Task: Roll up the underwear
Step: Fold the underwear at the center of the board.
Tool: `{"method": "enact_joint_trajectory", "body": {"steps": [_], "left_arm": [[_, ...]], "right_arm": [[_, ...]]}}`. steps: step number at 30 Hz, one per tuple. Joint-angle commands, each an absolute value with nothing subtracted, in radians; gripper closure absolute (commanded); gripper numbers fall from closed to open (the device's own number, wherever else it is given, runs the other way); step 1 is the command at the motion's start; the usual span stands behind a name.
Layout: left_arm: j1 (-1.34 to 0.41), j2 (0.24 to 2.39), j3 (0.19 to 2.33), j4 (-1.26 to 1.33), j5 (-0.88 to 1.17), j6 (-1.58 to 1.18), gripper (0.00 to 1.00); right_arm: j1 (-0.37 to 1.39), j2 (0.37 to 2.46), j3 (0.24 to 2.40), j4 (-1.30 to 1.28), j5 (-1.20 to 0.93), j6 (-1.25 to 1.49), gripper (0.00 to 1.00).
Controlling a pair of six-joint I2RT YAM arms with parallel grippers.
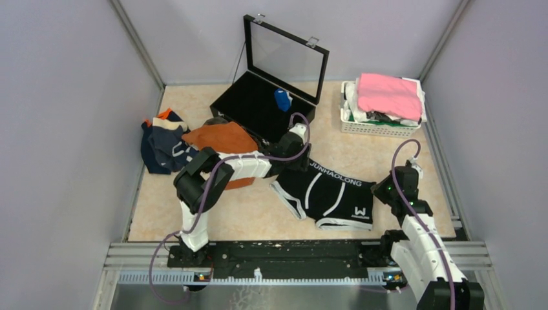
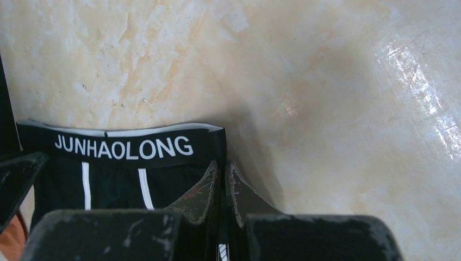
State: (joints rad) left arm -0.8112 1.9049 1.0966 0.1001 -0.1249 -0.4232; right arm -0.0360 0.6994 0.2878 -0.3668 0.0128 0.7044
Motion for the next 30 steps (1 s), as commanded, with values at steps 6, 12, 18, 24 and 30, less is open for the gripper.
{"method": "enact_joint_trajectory", "body": {"steps": [6,12,18,24,30], "left_arm": [[-0.788,2.11,1.328,0.123,-0.027,-0.323,0.34],[-0.758,2.183,1.496,0.082,-0.006,-0.267,0.34],[-0.767,2.036,1.45,0.13,-0.005,-0.228,0.3],[-0.842,1.811,1.254,0.158,-0.053,-0.241,0.28],[-1.021,1.677,1.037,0.22,-0.038,-0.355,0.29]], "right_arm": [[-0.048,0.666,0.285,-0.379,0.002,0.722,1.0],[-0.048,0.662,0.272,-0.367,-0.027,0.737,1.0],[-0.048,0.667,0.257,-0.353,-0.048,0.752,1.0],[-0.048,0.672,0.257,-0.351,-0.041,0.758,1.0],[-0.048,0.68,0.253,-0.347,-0.043,0.762,1.0]]}}
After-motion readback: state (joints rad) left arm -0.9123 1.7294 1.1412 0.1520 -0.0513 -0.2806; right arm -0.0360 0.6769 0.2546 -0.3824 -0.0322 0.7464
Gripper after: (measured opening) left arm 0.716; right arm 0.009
